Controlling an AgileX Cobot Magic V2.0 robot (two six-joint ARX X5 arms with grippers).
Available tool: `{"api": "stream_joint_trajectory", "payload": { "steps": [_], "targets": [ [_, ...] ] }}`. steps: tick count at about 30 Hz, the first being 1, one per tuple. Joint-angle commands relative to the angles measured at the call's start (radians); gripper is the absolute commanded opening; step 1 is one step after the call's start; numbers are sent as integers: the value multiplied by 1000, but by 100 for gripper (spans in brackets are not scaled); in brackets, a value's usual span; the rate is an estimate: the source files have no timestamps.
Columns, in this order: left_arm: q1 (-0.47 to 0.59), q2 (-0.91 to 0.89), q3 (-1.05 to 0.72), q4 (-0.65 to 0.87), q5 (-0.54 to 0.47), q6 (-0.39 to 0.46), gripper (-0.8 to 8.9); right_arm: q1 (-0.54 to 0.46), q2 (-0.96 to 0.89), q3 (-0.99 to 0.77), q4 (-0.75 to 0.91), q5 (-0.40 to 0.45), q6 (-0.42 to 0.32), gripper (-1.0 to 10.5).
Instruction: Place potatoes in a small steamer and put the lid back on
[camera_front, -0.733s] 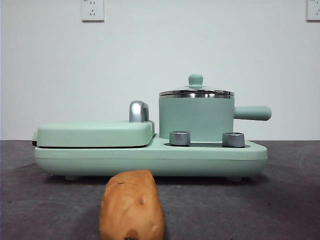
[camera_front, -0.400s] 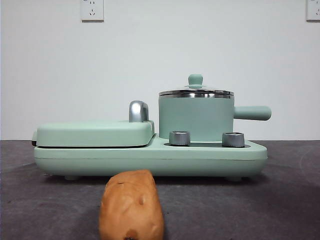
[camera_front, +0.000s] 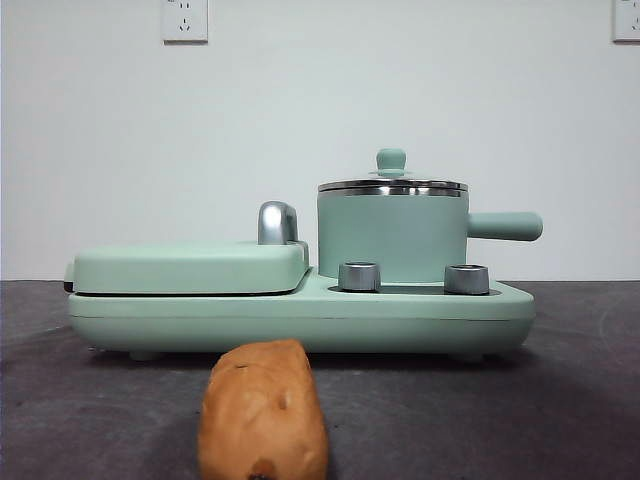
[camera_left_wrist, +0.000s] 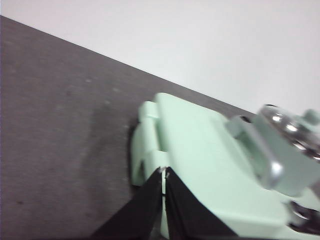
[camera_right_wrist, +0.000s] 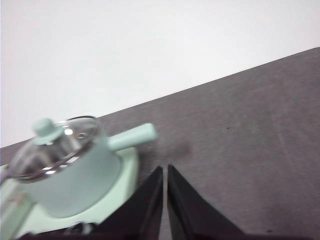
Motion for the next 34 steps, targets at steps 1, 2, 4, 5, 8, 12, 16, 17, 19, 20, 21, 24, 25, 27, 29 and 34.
{"api": "stream_joint_trajectory", "payload": {
  "steps": [1, 2, 4, 5, 8, 12, 16, 17, 19, 20, 21, 24, 25, 27, 29, 34],
  "targets": [
    [-1, 65, 80, -46, 56, -11, 8, 0, 52, 88, -33, -52, 14, 13],
    [-1, 93, 110, -63, 83, -6, 8, 0, 76, 121, -50, -83, 9, 13],
    [-1, 146, 166, -89, 136, 8, 8, 0, 122, 179, -87, -154, -6, 13],
    [-1, 174, 198, -106, 160, 16, 8, 0, 149, 211, -113, -196, -21, 13],
    [-1, 259, 294, -166, 225, 42, 8, 0, 226, 295, -186, -296, -61, 13],
    [-7, 367, 421, -249, 264, 119, 8, 0, 323, 396, -252, -391, -104, 13],
    [-26, 455, 525, -329, 273, 180, 8, 0, 401, 478, -275, -468, -123, 13],
    [-32, 478, 547, -348, 280, 193, 8, 0, 422, 500, -298, -486, -134, 13],
    [-43, 516, 582, -383, 294, 216, 8, 0, 459, 536, -332, -509, -159, 13],
    [-50, 536, 598, -399, 303, 227, 8, 0, 476, 552, -348, -523, -172, 13],
    [-57, 554, 610, -412, 320, 241, 8, 0, 492, 566, -361, -543, -180, 13],
    [-81, 595, 631, -425, 377, 262, 8, 0, 519, 586, -370, -603, -183, 13],
    [-90, 607, 635, -430, 393, 267, 8, 0, 523, 587, -370, -610, -182, 13],
    [-110, 632, 643, -441, 417, 277, 8, 0, 523, 587, -377, -612, -182, 13],
    [-131, 655, 648, -444, 435, 280, 8, 0, 522, 587, -379, -612, -183, 14],
    [-180, 691, 651, -434, 435, 282, 68, 0, 521, 587, -386, -612, -182, 19]
  ]
}}
